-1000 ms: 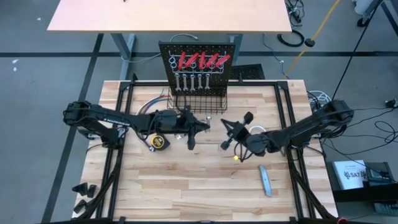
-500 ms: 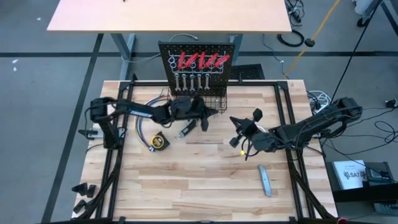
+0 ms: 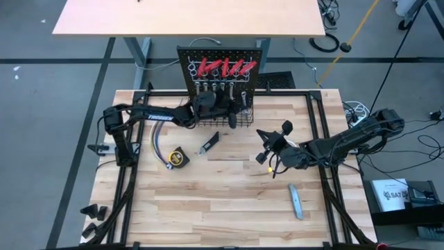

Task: Hang tools onto peg board
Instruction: Hang the wrench on the peg board

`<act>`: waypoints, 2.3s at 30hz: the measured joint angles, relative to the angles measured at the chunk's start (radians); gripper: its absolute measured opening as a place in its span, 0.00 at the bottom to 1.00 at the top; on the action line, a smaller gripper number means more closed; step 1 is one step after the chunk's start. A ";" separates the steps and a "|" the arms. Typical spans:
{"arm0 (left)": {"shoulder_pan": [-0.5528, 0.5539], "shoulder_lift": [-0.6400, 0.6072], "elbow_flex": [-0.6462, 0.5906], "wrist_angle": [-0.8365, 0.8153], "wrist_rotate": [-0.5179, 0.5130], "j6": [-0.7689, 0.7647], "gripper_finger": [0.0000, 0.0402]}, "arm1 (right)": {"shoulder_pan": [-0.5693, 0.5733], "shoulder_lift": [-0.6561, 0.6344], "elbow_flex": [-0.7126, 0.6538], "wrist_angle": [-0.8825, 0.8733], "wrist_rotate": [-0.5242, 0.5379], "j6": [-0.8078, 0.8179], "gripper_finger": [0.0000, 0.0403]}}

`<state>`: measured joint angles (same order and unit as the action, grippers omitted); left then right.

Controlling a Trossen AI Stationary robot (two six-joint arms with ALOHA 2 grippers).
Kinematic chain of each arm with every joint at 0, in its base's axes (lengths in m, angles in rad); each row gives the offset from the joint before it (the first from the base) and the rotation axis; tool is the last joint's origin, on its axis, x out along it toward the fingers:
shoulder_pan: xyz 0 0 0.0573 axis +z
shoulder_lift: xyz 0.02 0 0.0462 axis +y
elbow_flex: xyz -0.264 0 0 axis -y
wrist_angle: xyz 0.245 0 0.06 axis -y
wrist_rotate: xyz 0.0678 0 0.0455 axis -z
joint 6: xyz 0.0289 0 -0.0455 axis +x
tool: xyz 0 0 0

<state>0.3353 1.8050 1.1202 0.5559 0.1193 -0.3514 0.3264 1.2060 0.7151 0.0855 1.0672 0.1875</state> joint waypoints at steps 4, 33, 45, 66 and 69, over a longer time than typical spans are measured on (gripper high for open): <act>0.013 0.000 0.000 -0.030 -0.004 -0.011 0.02 | 0.000 0.000 0.000 0.000 -0.006 0.001 0.00; 0.062 0.000 0.000 -0.049 -0.068 -0.059 0.02 | -0.019 0.001 0.000 0.012 -0.051 0.003 0.00; 0.066 0.000 0.000 -0.050 -0.049 -0.027 0.02 | -0.026 0.007 -0.001 0.016 -0.053 0.003 0.00; 0.058 0.056 0.088 -0.127 -0.044 0.000 0.02 | -0.026 0.009 -0.001 0.016 -0.054 0.001 0.00; 0.057 0.055 0.088 -0.145 -0.044 0.023 0.02 | -0.026 0.009 -0.001 0.015 -0.057 -0.009 0.00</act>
<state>0.3923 1.8601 1.2083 0.4107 0.0757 -0.3281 0.3000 1.2148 0.7143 0.1006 1.0102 0.1787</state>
